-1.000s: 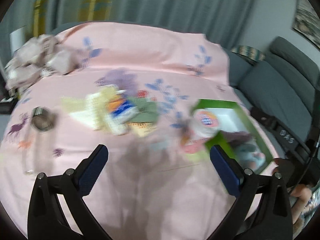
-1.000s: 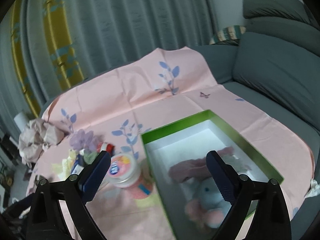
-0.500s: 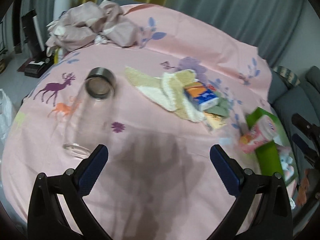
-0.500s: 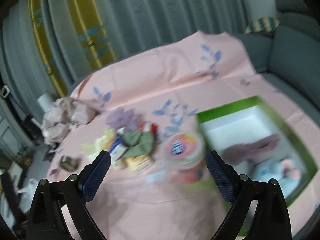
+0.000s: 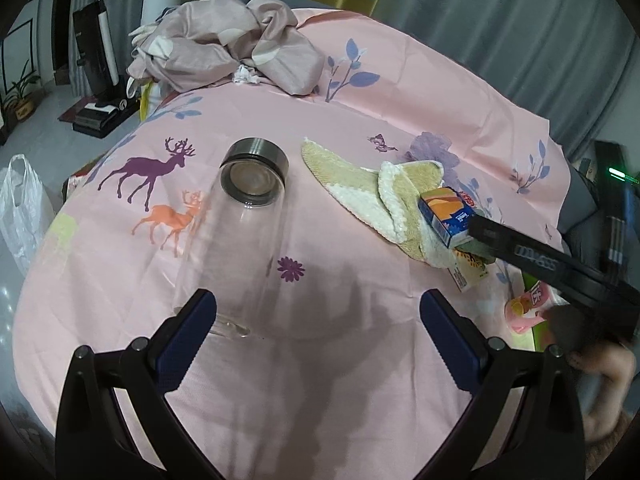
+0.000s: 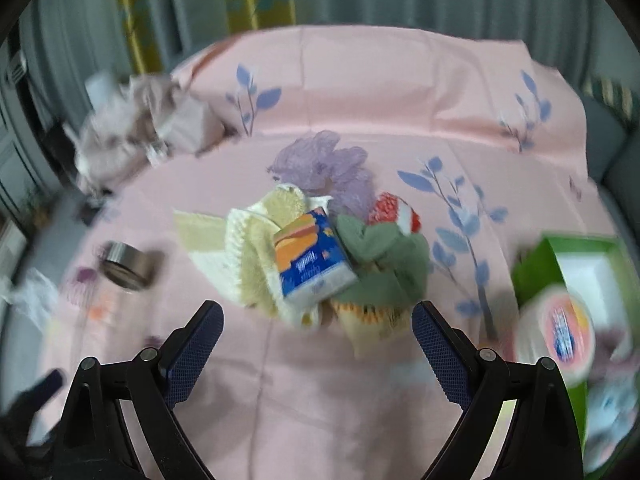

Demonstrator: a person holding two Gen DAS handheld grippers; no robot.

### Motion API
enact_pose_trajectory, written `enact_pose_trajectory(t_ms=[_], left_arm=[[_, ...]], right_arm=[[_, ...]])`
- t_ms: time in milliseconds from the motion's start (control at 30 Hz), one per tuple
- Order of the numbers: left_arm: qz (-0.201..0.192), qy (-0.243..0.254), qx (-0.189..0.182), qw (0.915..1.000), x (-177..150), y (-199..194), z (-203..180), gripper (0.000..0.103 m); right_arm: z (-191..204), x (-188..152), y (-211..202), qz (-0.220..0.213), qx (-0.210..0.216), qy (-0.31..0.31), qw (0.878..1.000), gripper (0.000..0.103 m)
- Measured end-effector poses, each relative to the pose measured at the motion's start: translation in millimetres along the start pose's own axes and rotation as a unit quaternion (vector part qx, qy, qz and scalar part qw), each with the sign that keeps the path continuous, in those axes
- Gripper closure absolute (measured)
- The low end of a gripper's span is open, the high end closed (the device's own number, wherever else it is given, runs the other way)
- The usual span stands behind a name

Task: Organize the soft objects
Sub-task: 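Move the right tool back and grasp the blue tissue pack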

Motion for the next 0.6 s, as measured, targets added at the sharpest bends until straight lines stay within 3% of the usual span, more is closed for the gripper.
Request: enact_pose_trajectory(t_ms=[200, 300, 467, 600], left_arm=[[0.007, -0.01, -0.002, 0.9999, 2, 3, 3, 0.002], [0.012, 0.001, -0.006, 0.9999, 0, 5, -3, 0.002], [0.013, 0.008, -0.001, 0.9999, -1, 6, -5, 0.002], [0.013, 0.007, 0.002, 0.9999, -2, 6, -4, 0.002]], right_arm=[[25, 17, 40, -0.001, -0.059, -0.077, 0.995, 0.007], [33, 22, 55, -0.003, -0.068, -0.094, 0.993, 0.008], [38, 11, 74, 0.029, -0.067, -0.109, 0.991, 0.05], [28, 6, 68, 0.026, -0.036, -0.071, 0.997, 0.051]])
Point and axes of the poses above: each gripper's, at about its wrist camera, not at the fingertips, and y roughly the way its jaws point, z to its left, x to its top, the point moved 6 cm from there along y, roughly the way its jaws point, and after that the axes turned 11 degrees about -x, right-handed, at the moved point
